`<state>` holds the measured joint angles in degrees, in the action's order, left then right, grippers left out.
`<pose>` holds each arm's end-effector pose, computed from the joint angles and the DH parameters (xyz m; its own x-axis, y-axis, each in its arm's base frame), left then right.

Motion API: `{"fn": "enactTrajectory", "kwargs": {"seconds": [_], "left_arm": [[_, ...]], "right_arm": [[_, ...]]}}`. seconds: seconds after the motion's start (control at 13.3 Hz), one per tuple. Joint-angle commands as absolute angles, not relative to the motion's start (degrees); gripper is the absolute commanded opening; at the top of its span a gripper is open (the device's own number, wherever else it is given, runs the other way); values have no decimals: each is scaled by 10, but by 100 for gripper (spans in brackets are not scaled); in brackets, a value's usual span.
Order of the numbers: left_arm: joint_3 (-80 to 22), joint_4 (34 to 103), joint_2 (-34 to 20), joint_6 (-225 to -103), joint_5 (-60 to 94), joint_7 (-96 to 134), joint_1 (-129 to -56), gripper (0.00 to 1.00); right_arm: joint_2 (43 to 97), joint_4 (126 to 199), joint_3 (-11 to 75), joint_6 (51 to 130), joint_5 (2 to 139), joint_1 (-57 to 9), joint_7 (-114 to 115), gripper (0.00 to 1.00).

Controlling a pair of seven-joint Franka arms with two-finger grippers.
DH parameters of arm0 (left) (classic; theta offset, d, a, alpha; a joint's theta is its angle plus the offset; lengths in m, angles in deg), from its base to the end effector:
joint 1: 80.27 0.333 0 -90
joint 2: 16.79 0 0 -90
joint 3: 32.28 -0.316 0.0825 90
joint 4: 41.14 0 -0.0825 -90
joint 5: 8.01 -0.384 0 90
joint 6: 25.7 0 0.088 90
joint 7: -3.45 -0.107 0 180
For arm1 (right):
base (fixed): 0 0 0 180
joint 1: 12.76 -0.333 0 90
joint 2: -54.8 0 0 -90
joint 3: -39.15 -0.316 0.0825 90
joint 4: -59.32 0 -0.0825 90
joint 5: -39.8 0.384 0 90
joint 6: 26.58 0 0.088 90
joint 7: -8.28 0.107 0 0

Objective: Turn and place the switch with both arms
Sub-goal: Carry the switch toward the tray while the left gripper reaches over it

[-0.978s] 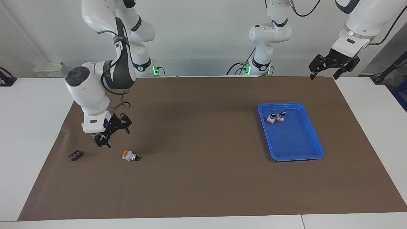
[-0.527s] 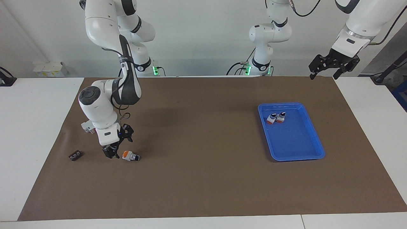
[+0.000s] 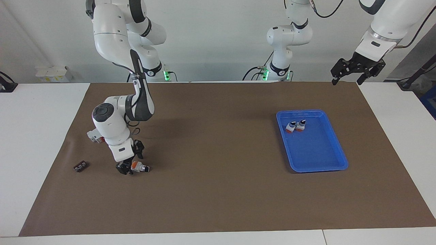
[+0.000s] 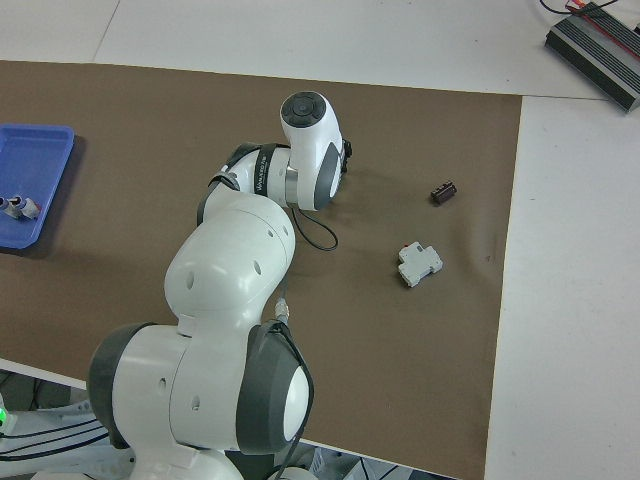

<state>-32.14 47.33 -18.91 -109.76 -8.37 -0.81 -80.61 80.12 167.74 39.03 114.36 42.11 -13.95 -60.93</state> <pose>0.5324 -0.0038 0.6482 0.9958 -0.0820 -0.0403 -0.0822 -0.9966 -0.0034 0.6447 0.0146 0.2823 0.3570 0.9313 0.0724 0.9257 -0.3631 0.1061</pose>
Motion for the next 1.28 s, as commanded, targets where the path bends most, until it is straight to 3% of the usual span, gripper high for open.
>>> {"fn": "enactTrajectory", "kwargs": {"seconds": [0.0, 0.3, 0.6, 1.2], "left_arm": [[-320, 490, -205, -1097, -79, -4, -803, 100], [-320, 491, -205, -1098, -79, -6, -802, 100], [-319, 490, -205, -1097, -79, -4, -803, 100], [-311, 512, -217, -1100, -78, -2, -825, 100]], "right_arm": [[801, 1681, 388, 1151, 434, -138, -623, 0], [791, 1663, 359, 1097, 432, -136, -675, 0], [791, 1629, 224, 1093, 561, -57, -788, 0], [729, 1593, 110, 1093, 694, -62, -734, 0]]}}
